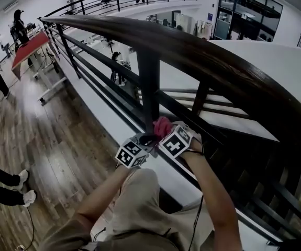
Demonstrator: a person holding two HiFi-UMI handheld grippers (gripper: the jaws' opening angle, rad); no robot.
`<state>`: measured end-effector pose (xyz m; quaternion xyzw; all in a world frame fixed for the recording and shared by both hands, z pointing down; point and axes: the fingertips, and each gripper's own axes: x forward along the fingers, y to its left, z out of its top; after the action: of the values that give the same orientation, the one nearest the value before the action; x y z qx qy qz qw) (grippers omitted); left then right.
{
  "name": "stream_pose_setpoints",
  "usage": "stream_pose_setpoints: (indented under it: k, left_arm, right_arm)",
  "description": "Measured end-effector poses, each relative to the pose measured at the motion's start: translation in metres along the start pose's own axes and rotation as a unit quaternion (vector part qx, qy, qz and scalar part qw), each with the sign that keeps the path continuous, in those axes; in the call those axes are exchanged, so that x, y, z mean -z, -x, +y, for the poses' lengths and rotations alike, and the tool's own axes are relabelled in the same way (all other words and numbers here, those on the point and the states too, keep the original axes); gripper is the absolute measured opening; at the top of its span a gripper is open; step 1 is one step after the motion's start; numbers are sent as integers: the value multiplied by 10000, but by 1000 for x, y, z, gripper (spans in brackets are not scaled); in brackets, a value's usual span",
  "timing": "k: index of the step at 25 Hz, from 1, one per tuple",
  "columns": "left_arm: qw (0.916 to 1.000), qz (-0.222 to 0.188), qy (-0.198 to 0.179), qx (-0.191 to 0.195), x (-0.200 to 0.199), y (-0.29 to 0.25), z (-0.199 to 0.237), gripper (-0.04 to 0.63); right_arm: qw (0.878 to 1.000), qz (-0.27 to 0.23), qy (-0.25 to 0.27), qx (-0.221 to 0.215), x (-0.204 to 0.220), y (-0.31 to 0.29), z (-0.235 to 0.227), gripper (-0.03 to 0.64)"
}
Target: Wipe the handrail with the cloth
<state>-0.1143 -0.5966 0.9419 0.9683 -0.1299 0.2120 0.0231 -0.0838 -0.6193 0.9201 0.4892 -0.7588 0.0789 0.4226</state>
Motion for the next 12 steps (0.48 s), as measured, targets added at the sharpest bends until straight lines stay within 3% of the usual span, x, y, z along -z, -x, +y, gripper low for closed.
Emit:
stream_pose_setpoints:
  k: [5,8,12]
  left_arm:
    - [9998,-68,-192,30,-11,-10,-2,23]
    - [9997,-86,-224,50,-16,-17,-5,23]
    - [9987,-12,-495,104,-17,-24,-19,23]
  right_arm:
    - [9978,78,448,473,3,6,-7,207]
    - [9966,163,603,537,19,13,-12,210]
    - [9991,200,210,299,37,18,-11,213]
